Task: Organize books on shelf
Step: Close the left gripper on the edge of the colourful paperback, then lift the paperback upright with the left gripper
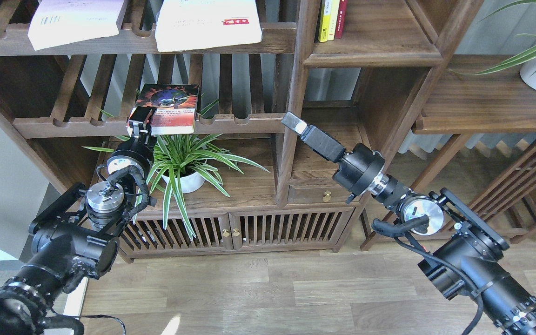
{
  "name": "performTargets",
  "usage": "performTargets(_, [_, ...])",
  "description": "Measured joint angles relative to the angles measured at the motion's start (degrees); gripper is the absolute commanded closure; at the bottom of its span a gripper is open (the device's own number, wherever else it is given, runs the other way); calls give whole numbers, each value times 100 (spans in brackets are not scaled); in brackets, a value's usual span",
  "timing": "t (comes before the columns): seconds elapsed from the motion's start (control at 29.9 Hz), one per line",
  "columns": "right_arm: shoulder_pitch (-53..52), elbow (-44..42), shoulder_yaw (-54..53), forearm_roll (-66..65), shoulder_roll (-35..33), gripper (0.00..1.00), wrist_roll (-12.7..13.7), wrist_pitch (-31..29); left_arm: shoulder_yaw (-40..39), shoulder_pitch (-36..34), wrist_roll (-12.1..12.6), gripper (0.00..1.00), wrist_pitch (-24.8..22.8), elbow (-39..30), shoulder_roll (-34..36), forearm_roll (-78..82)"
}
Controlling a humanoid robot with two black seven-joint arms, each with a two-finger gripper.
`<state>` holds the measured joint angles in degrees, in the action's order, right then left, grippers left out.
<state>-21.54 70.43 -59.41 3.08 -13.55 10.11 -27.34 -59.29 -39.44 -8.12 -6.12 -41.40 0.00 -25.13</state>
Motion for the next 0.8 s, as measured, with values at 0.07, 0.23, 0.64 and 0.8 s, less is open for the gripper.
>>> performTargets(0.07, [1,-2,-1,0,0,1,0,-2,-1,57,-19,71,-174,0,0,-3])
performTargets(0.23, [1,-5,-16,0,-4,1,0,-7,-1,176,-40,94,-608,-1,0,-8])
performTargets(0.64, [-8,-61,6,0,41,1,0,-9,52,506,-162,100,-1854,-100,0,13])
performTargets(0.8, [32,-123,77,0,98,1,0,-18,411,660,-150,100,-2175,-100,0,46])
